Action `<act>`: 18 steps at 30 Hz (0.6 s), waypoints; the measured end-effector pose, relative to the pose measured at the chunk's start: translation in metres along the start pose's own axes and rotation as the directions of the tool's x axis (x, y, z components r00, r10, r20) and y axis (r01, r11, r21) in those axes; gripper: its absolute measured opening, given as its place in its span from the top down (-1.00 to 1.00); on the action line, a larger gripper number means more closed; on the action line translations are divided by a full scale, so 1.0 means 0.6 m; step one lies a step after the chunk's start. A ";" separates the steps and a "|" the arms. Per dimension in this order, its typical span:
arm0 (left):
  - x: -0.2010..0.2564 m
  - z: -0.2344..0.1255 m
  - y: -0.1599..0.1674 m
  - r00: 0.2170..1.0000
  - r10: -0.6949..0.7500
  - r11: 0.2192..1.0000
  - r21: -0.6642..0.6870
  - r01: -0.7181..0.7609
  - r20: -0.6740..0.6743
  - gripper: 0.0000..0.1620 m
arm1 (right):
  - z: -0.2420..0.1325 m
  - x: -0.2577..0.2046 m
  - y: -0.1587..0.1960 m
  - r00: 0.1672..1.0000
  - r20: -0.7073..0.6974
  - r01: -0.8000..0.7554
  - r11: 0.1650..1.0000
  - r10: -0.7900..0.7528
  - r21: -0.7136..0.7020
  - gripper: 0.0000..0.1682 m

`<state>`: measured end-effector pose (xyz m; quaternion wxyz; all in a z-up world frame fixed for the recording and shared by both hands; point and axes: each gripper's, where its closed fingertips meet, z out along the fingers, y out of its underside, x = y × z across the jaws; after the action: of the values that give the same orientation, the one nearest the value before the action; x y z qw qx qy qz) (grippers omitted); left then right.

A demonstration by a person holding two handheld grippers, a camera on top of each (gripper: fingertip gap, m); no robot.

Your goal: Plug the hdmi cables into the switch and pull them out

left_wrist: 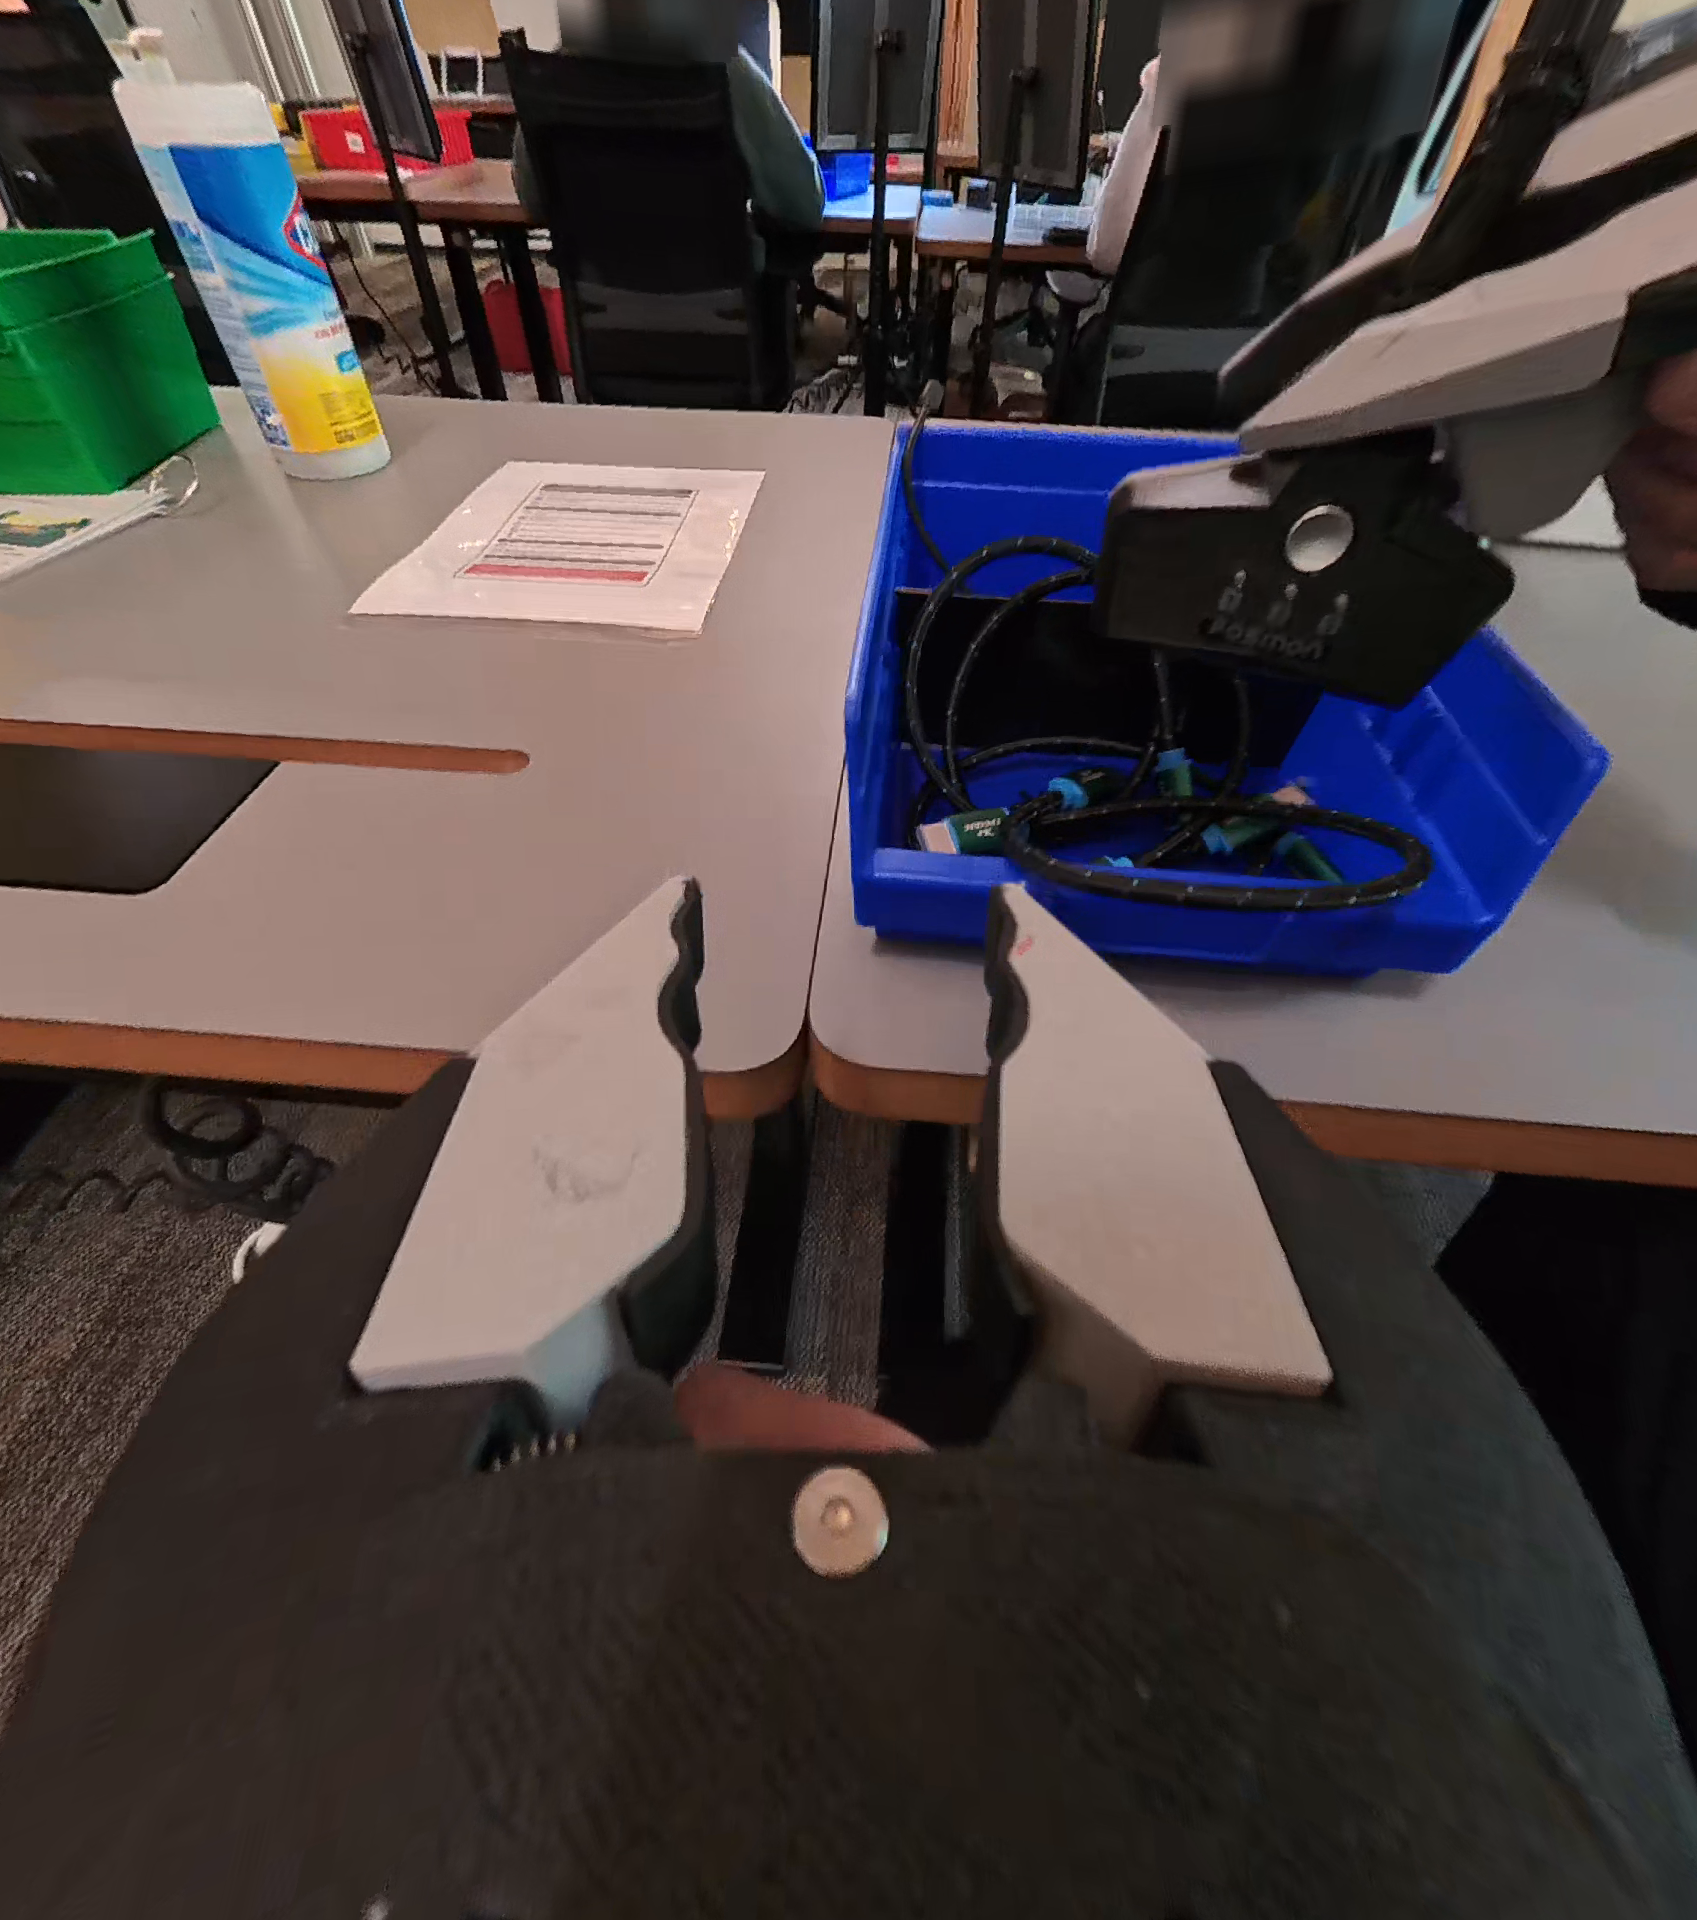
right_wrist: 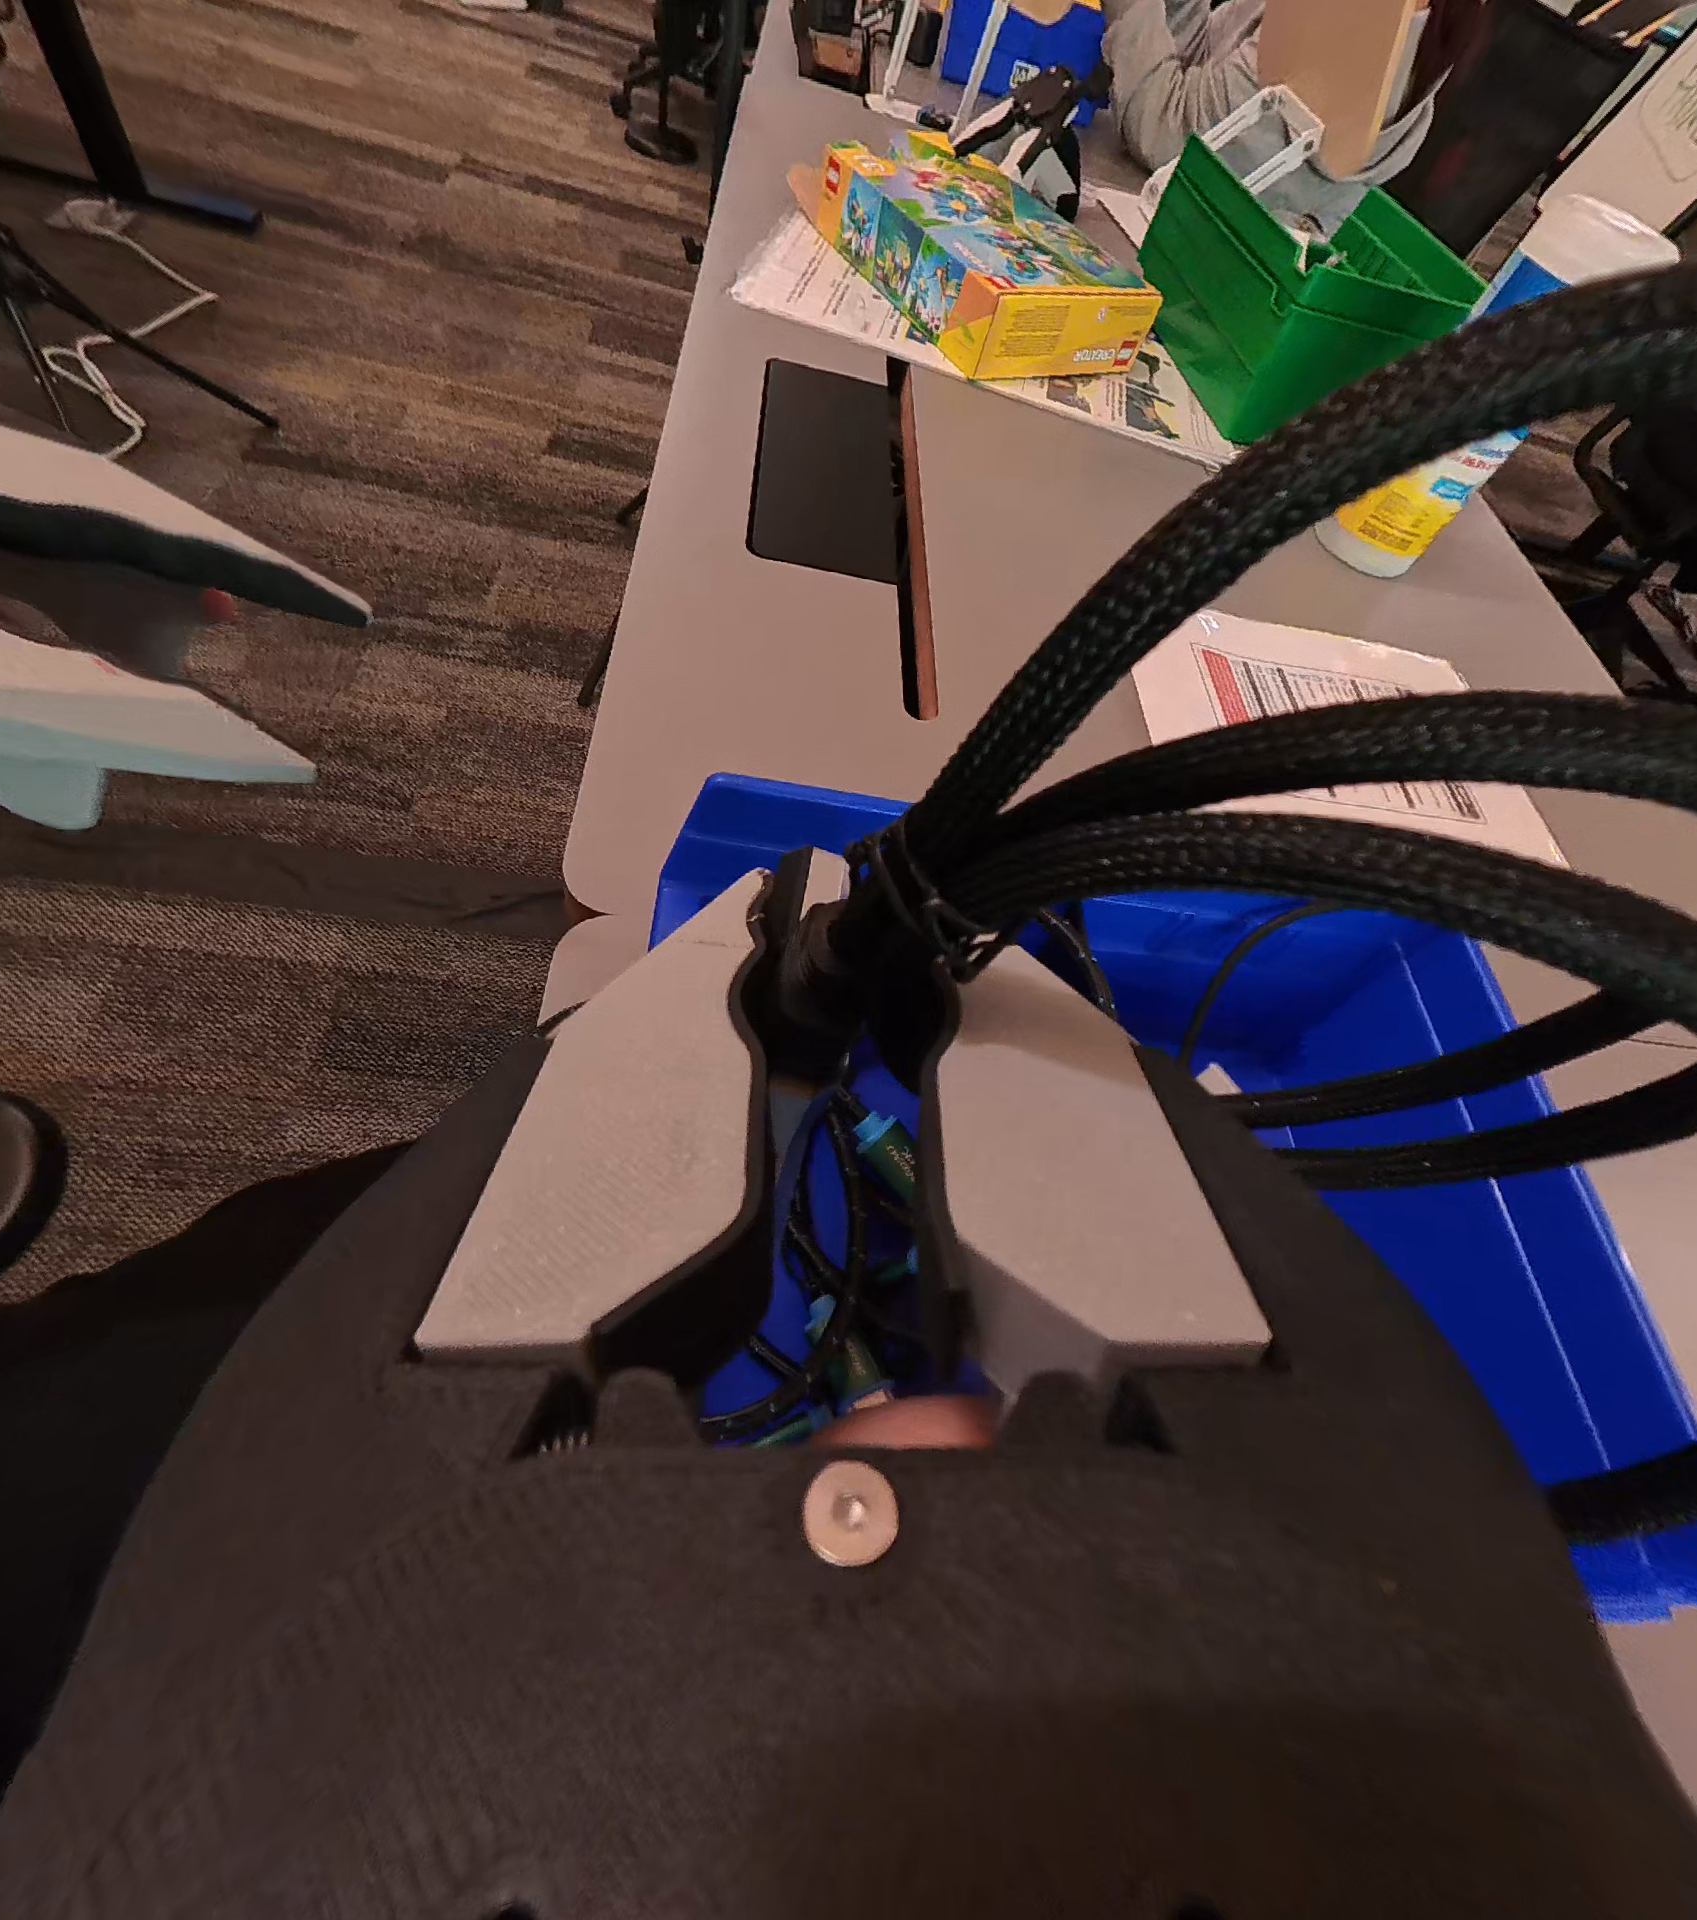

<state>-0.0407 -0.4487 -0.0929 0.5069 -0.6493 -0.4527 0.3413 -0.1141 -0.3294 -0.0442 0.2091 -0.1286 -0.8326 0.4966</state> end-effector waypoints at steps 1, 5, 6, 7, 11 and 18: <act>-0.003 -0.001 0.008 1.000 0.007 1.000 -0.014 -0.007 0.010 0.34 | 0.002 0.000 0.000 1.000 0.007 0.004 1.000 -0.004 -0.002 0.73; -0.018 -0.013 0.026 0.999 0.006 0.999 -0.043 -0.004 0.048 0.33 | 0.016 -0.003 0.005 0.999 0.051 -0.001 1.000 0.003 -0.025 0.73; -0.020 -0.017 0.028 0.999 0.001 0.999 -0.044 0.001 0.052 0.33 | 0.019 -0.007 0.011 0.998 0.068 -0.006 0.999 0.009 -0.042 0.73; -0.023 -0.022 0.030 0.998 0.000 0.999 -0.046 0.003 0.060 0.33 | 0.023 -0.011 0.019 0.996 0.084 -0.010 0.998 0.015 -0.059 0.72; -0.029 -0.032 0.038 0.997 0.000 0.999 -0.054 0.005 0.079 0.33 | 0.038 -0.017 0.051 0.992 0.114 -0.036 0.991 0.051 -0.127 0.68; -0.031 -0.032 0.045 0.997 -0.003 0.998 -0.066 0.008 0.083 0.33 | 0.022 0.007 0.092 0.991 0.066 -0.096 0.960 0.117 -0.262 0.65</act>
<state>-0.0235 -0.4750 -0.1147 0.4669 -0.6499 -0.4861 0.3511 -0.1239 -0.3118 -0.0975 0.1296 -0.1792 -0.8897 0.3994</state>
